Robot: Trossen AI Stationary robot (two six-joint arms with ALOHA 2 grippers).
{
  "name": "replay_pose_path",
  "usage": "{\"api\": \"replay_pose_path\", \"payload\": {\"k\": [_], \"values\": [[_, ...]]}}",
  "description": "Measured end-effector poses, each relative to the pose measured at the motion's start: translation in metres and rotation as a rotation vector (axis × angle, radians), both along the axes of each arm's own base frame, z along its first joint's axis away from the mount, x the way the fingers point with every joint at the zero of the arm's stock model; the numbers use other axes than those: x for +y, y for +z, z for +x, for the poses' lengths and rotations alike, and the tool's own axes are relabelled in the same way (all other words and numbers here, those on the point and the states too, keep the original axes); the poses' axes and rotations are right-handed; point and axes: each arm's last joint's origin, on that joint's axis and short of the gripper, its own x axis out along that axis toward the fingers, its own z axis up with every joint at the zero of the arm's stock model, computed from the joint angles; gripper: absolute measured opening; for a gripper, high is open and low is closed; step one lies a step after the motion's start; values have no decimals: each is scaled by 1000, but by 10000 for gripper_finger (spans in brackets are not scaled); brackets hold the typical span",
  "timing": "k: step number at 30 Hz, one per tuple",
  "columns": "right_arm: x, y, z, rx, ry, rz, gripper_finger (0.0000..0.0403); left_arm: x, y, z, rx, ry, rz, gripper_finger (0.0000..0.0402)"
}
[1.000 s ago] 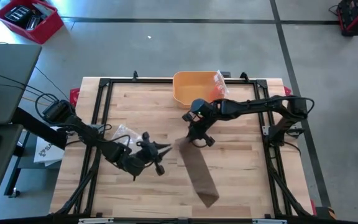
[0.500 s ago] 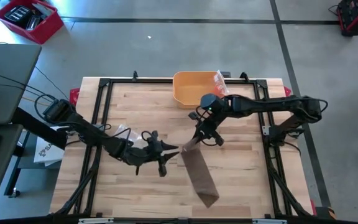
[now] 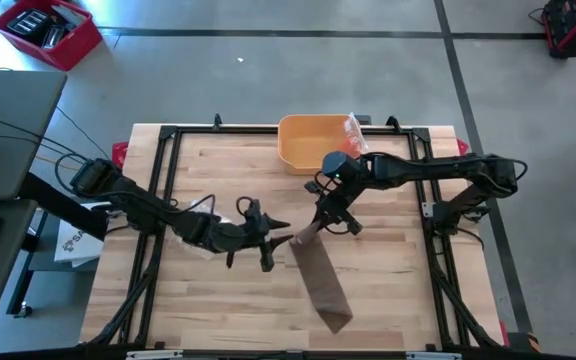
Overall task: Roll bandage
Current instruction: Roll the brown bandage
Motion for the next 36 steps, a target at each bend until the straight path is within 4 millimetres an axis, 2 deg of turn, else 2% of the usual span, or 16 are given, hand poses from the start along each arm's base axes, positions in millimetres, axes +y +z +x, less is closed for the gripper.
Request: {"api": "replay_pose_path", "payload": {"k": [6,15,18,22,28,32,36], "values": [[0,-2,-2,30,-2,2,46,2,-1,-1,51,15,165,210],[-4,-2,-3,39,-14,4,46,-23,28,-2,73,71,483,206],[-4,-2,-3,38,-15,4,46,-28,29,-5,108,92,551,205],[-4,-2,-3,41,-17,6,46,-29,28,-7,122,119,546,205],[-4,-2,-3,42,-19,8,46,-17,26,-2,133,146,516,205],[-4,-2,-3,42,-19,8,46,-12,25,3,120,17,471,205],[-4,-2,-3,42,-18,8,46,-11,12,11,144,-34,452,205]]}}
